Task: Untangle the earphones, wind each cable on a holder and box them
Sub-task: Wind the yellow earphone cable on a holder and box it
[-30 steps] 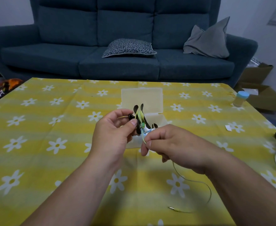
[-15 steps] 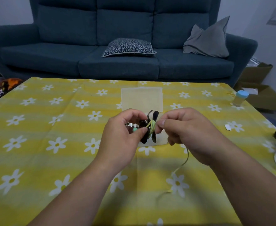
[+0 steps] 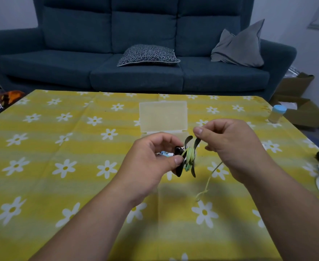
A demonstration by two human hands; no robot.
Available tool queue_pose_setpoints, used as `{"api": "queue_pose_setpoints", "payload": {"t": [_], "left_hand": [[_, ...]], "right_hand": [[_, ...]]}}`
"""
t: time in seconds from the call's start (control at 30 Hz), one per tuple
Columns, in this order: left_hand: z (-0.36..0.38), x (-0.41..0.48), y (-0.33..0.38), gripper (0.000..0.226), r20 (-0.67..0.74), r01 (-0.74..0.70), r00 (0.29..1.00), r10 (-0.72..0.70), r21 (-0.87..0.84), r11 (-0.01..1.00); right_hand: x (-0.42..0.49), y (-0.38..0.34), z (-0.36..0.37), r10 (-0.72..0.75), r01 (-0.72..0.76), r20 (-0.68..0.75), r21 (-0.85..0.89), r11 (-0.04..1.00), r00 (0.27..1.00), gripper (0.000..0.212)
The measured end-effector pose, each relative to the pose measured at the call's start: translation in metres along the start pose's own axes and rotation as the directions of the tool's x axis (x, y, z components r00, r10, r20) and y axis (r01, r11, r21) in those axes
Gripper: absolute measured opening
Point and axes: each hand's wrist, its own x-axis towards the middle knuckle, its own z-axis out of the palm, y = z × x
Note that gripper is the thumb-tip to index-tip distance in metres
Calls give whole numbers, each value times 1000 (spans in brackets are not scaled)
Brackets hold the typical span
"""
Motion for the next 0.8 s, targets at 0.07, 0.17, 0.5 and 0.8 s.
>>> {"api": "queue_pose_setpoints", "payload": {"t": [0.07, 0.17, 0.5, 0.8], "left_hand": [[-1, 0, -1, 27, -8, 33, 999, -33, -70, 997], [0, -1, 0, 25, 2, 80, 997, -80, -170, 982], [-8, 5, -6, 27, -354, -5, 935, -14, -51, 999], [-10, 7, -10, 24, -405, -19, 913, 54, 89, 996]], "right_hand": [[0, 2, 1, 98, -101, 33, 110, 989, 995, 29], [-2, 7, 9, 232, -262, 148, 239, 935, 961, 30], [-20, 14, 37, 232, -282, 493, 30, 959, 839, 35], [-22, 10, 33, 222, -261, 531, -2, 965, 818, 35]]}}
